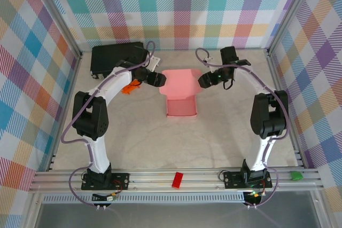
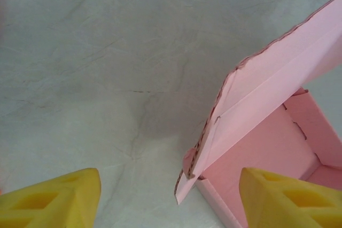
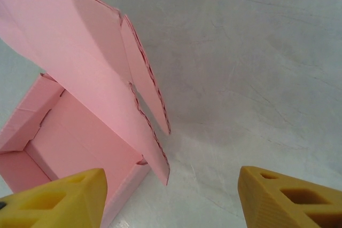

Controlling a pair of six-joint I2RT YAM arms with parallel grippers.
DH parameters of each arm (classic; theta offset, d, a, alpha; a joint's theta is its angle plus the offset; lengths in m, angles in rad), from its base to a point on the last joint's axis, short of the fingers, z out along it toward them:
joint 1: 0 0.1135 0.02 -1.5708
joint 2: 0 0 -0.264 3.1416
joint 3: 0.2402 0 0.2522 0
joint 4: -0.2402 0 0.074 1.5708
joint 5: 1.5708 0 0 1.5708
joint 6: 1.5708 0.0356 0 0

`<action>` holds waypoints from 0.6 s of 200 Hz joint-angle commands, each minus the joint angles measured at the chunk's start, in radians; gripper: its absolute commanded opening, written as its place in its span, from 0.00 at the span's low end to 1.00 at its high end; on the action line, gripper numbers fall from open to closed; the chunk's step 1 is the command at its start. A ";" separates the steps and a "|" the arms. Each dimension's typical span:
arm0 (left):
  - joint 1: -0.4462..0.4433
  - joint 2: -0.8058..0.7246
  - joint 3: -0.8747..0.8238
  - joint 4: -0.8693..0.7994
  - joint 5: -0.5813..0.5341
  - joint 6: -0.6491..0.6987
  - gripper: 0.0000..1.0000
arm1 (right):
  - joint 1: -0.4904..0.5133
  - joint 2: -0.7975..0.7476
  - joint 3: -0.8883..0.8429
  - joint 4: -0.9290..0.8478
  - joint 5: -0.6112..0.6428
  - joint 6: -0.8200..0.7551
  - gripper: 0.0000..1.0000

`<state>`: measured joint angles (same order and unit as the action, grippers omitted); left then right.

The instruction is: Fold the paper box

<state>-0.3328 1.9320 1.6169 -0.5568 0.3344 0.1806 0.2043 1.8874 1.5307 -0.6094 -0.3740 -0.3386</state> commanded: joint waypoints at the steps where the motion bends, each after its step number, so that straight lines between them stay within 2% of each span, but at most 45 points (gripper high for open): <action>1: 0.008 0.027 0.037 -0.034 0.070 0.014 0.66 | 0.006 0.028 0.048 -0.033 -0.057 -0.037 0.66; 69: 0.008 0.083 0.064 -0.042 0.132 -0.018 0.52 | 0.008 0.080 0.076 -0.035 -0.098 -0.029 0.59; 120: 0.008 0.084 0.060 -0.048 0.139 -0.026 0.35 | 0.025 0.095 0.092 -0.059 -0.092 -0.039 0.48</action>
<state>-0.3313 2.0064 1.6485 -0.5777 0.4458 0.1528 0.2131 1.9705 1.5913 -0.6380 -0.4393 -0.3569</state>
